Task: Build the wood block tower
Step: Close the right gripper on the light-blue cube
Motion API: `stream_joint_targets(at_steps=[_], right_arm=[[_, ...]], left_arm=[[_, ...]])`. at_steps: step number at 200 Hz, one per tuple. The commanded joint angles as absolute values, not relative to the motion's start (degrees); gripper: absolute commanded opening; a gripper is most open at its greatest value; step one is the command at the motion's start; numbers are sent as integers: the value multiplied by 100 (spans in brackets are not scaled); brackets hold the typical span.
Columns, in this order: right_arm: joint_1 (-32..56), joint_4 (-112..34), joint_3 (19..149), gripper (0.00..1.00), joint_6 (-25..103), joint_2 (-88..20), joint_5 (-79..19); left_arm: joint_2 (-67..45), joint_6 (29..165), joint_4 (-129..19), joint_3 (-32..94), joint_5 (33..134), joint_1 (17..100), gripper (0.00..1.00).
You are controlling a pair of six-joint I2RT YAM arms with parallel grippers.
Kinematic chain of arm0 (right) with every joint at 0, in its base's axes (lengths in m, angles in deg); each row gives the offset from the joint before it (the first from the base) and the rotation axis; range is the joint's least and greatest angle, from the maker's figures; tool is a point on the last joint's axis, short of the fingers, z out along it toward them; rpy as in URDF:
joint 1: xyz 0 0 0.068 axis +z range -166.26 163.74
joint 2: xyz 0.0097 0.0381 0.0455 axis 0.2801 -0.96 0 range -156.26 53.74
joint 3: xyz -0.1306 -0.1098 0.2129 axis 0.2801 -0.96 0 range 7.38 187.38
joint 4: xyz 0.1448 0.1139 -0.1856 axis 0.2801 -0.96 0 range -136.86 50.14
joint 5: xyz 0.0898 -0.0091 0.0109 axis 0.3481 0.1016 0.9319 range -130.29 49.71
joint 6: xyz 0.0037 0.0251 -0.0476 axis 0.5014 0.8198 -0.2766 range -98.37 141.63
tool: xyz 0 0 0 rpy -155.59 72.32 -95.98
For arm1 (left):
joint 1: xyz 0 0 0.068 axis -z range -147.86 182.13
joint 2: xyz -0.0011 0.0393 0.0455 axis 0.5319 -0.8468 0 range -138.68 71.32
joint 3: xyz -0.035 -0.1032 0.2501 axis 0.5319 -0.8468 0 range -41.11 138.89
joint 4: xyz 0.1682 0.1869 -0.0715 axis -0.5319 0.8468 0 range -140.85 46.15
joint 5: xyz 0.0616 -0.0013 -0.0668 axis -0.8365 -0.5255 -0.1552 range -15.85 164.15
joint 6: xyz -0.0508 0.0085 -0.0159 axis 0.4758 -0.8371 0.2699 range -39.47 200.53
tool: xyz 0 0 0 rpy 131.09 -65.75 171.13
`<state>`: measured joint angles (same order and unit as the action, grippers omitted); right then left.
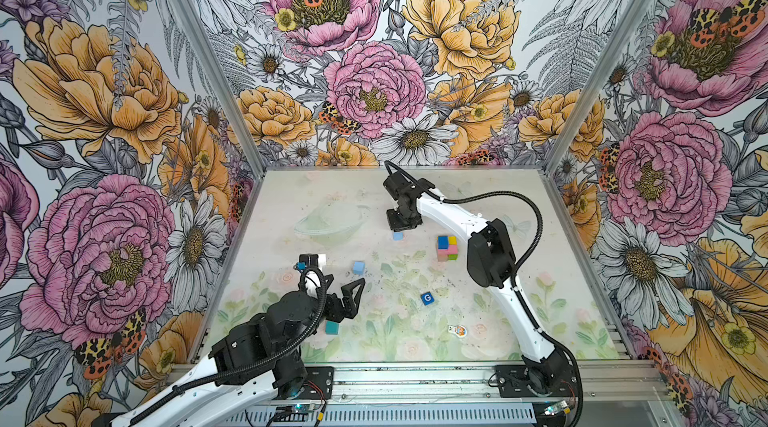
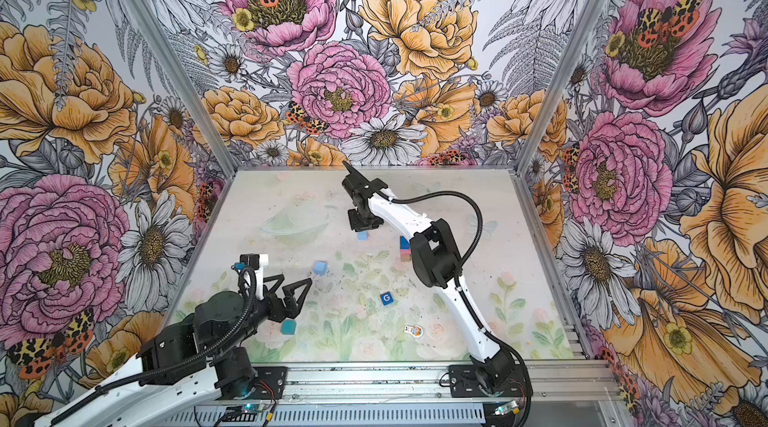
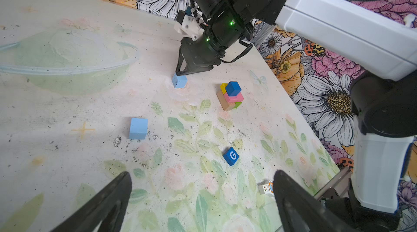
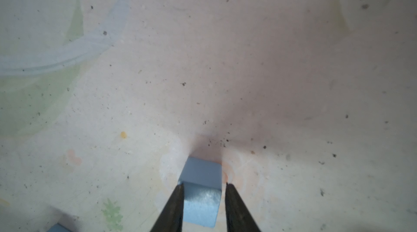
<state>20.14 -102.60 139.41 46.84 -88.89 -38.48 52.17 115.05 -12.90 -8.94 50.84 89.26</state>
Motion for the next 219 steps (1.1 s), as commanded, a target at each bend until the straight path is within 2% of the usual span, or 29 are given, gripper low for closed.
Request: stream_joint_targets(at_steps=[1, 30, 156, 219], right_arm=[[1999, -10301, 13826, 38, 4757, -8827, -3872], [2004, -10296, 13831, 42, 4797, -8820, -3886], [2065, -10296, 13882, 43, 4892, -8759, -3875], [2092, -10296, 13937, 48, 4912, -8707, -3896]], left_arm=[[5337, 11488, -1275, -964, 5122, 8885, 99], [5323, 11489, -1277, -973, 5114, 8883, 99], [5400, 11487, -1280, -991, 5107, 8883, 99], [5432, 11484, -1279, -991, 5107, 8883, 99]])
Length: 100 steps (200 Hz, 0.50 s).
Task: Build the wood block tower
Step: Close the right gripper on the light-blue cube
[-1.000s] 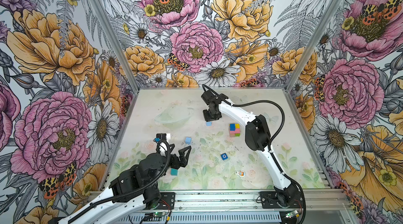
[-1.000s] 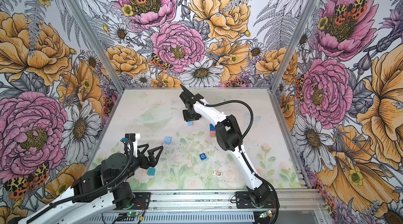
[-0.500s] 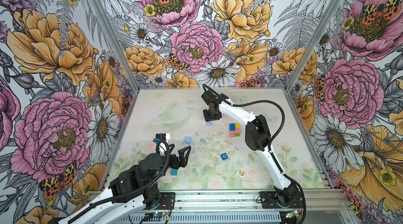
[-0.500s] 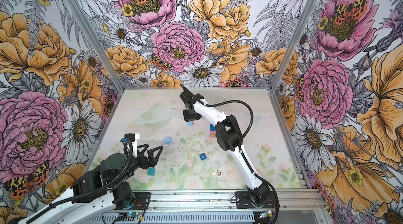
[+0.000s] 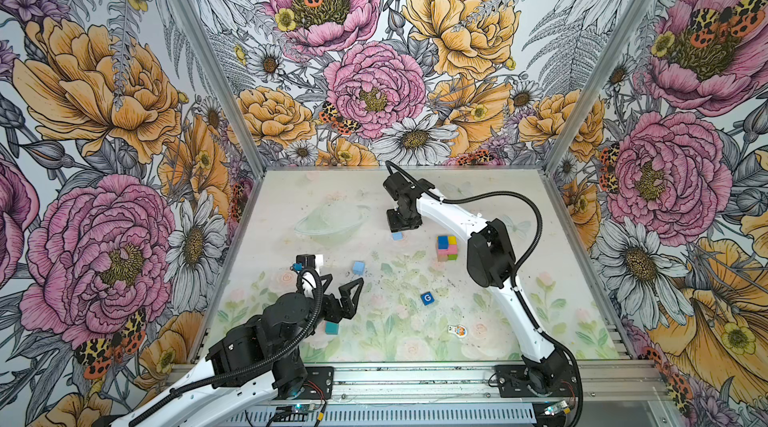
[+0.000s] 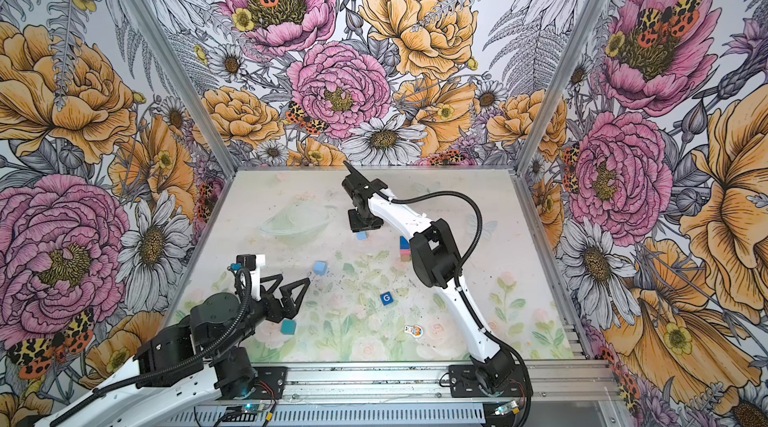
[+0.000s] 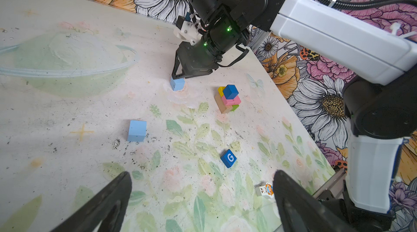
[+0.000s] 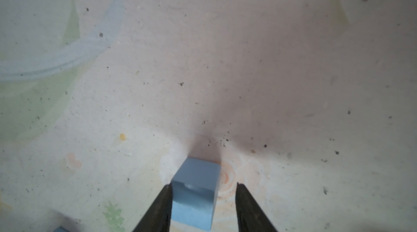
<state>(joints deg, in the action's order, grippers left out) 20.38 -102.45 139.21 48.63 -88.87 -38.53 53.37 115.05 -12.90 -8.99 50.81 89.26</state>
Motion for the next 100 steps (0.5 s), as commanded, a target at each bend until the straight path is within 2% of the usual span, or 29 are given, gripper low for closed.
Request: stream_joint_targets(at_steps=[1, 100], right_arm=[[2091, -10296, 13938, 48, 4913, -8702, -3896], [2109, -10357, 13957, 48, 4940, -8869, -3959]], left_arm=[[5434, 11482, -1279, -991, 5110, 8882, 99], [5471, 11481, -1279, -999, 5112, 8891, 99]])
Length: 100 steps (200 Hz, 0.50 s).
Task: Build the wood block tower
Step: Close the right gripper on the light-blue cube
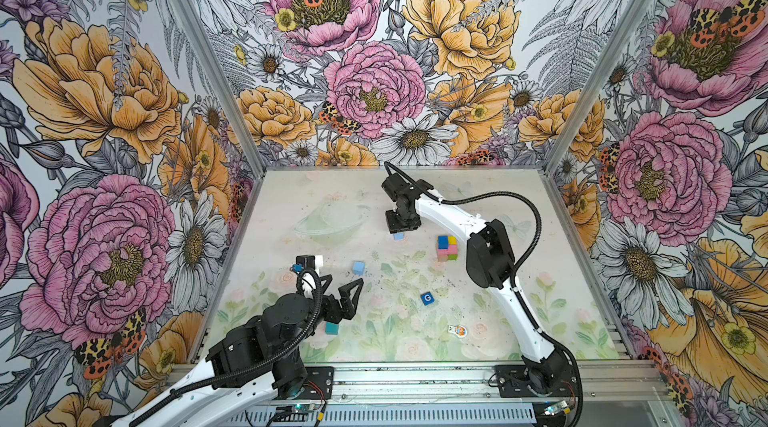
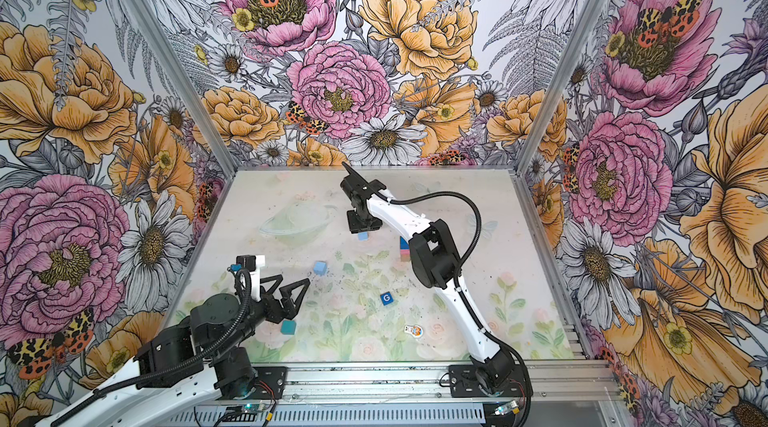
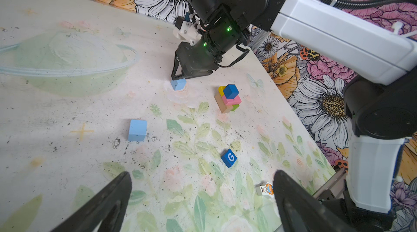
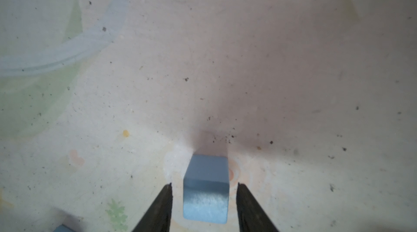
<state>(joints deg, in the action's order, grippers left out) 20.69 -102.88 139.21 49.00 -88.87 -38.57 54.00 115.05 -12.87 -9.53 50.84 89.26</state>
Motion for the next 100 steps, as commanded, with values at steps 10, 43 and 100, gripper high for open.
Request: stream_joint_targets(at_steps=[10, 43, 100], right_arm=[[2109, -10358, 13978, 48, 4940, -8907, -3951], [2117, -10375, 14044, 45, 4932, -9003, -3974], [2113, -10393, 14107, 44, 4908, -9104, -3914]], left_arm=[[5480, 11482, -1279, -1001, 5104, 8891, 99], [5476, 11480, -1280, -999, 5095, 8888, 99], [5471, 11481, -1279, -999, 5094, 8891, 99]])
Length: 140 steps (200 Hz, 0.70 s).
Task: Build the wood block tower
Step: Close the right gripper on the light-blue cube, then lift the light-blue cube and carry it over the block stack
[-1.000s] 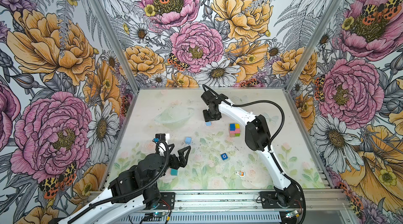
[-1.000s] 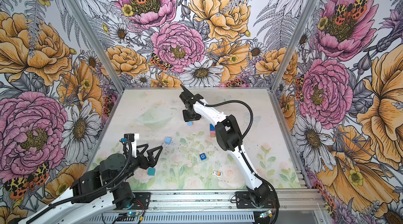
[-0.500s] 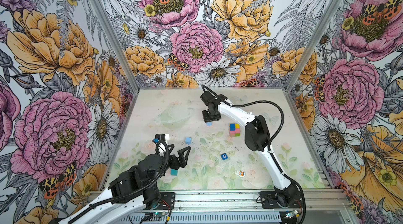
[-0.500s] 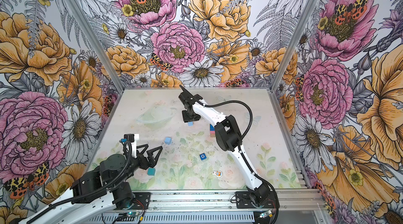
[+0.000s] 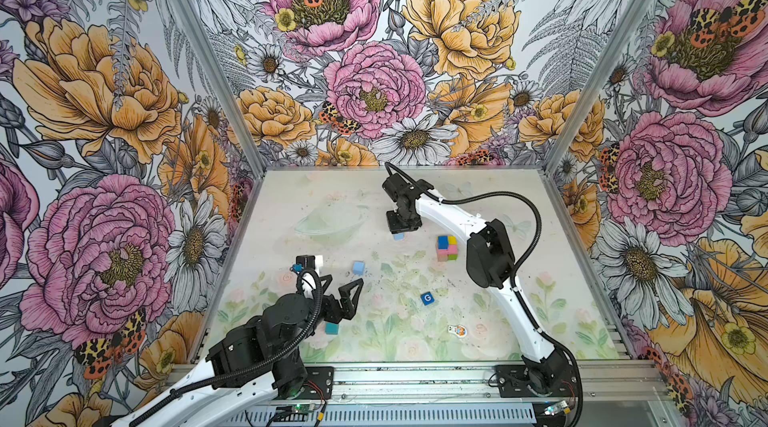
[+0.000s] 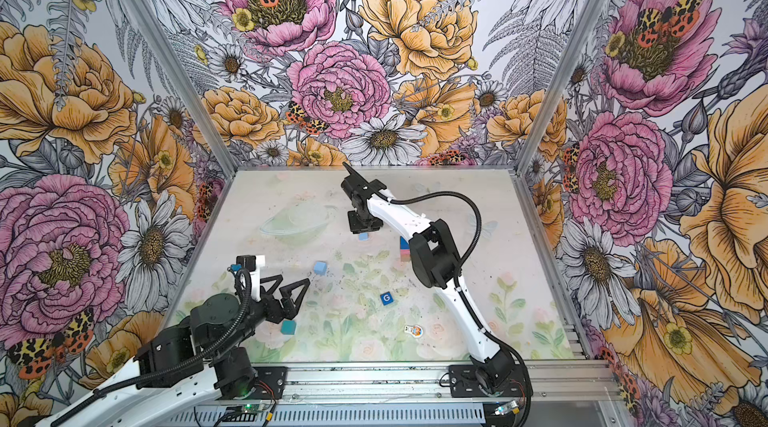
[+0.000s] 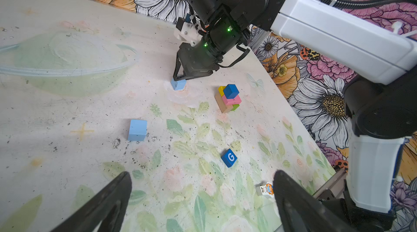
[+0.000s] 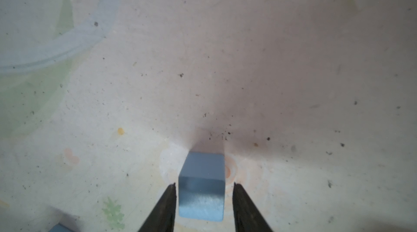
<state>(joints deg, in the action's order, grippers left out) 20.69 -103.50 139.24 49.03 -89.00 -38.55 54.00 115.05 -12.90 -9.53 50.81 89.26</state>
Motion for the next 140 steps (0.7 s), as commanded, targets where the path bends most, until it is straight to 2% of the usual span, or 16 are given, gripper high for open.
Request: stream_joint_targets(at_steps=[1, 43, 98, 140], right_arm=[[2115, -10393, 14107, 44, 4907, -9103, -3914], [2115, -10393, 14144, 43, 4892, -9153, -3906], [2110, -10393, 14221, 31, 4835, -9199, -3954], [2118, -10411, 14093, 28, 4826, -8852, -3998]], left_arm=[[5471, 11481, -1279, -999, 5094, 8891, 99], [5445, 11480, -1282, -999, 5098, 8891, 99], [5430, 11480, -1275, -999, 5077, 8887, 99], [5334, 11474, -1288, -945, 5076, 8885, 99]])
